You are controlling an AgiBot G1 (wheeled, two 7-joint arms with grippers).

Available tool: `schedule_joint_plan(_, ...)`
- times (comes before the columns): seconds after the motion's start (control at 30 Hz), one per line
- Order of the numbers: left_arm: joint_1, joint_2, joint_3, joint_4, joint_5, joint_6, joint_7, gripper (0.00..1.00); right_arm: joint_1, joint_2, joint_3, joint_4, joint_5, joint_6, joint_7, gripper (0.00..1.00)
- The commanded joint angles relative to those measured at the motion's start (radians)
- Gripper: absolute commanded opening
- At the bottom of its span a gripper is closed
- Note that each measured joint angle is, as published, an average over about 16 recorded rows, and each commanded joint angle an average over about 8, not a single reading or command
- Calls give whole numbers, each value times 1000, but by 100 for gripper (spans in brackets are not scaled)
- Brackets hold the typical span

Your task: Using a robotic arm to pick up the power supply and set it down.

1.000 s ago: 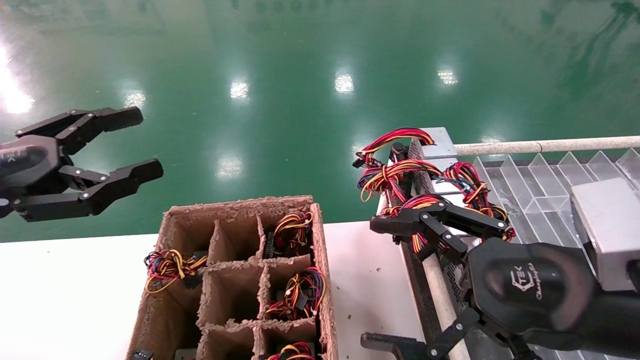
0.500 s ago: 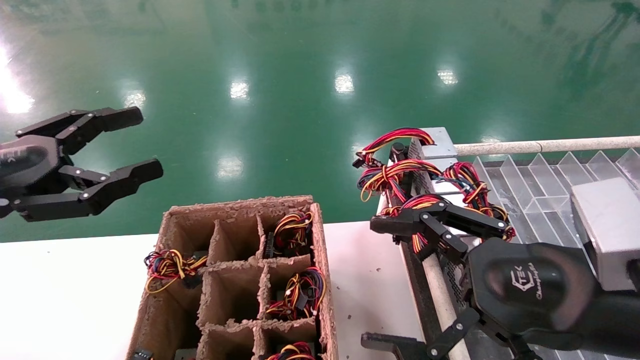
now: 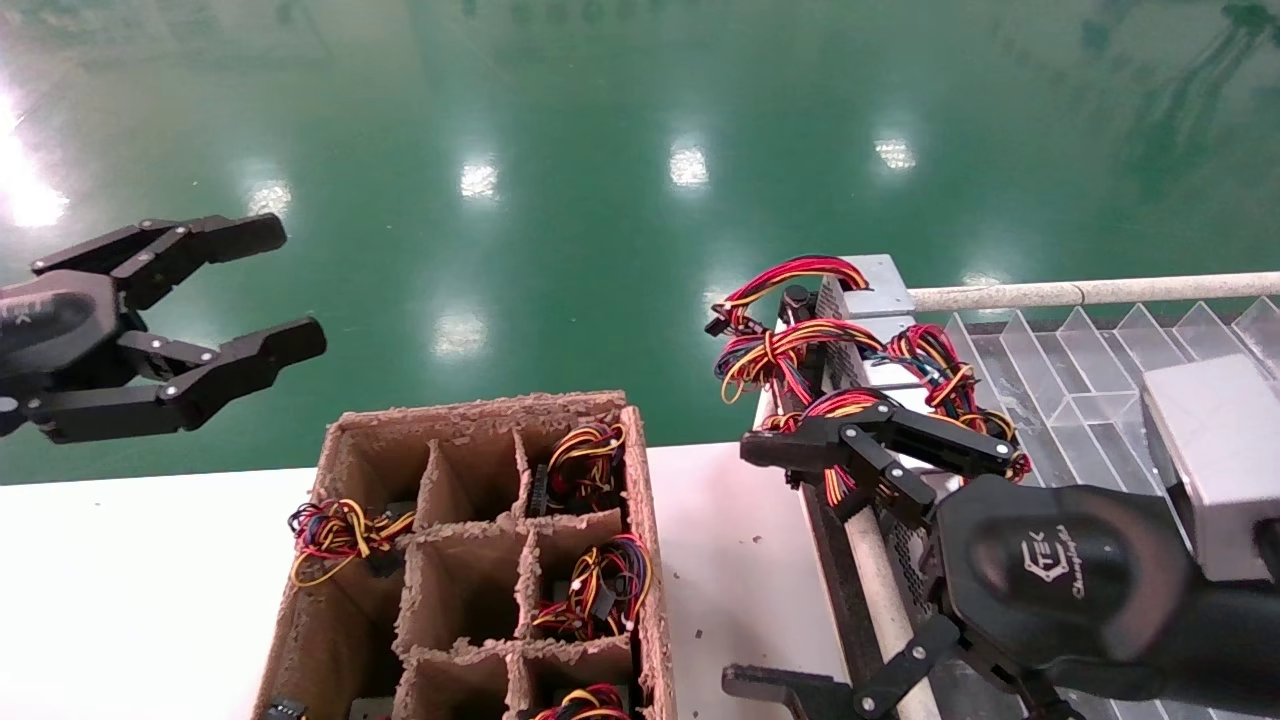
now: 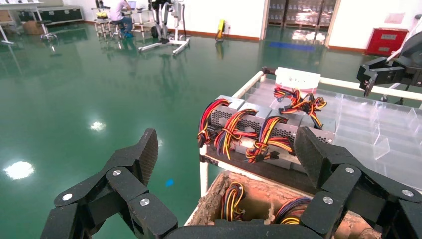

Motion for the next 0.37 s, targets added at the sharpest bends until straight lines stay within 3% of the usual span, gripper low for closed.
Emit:
schedule_joint_plan(0.03, 0, 0, 0, 0, 0, 0, 0, 100, 0, 0, 0, 0, 0, 0, 0, 100)
schedule_joint_plan(0.37, 0, 0, 0, 0, 0, 0, 0, 100, 0, 0, 0, 0, 0, 0, 0, 100)
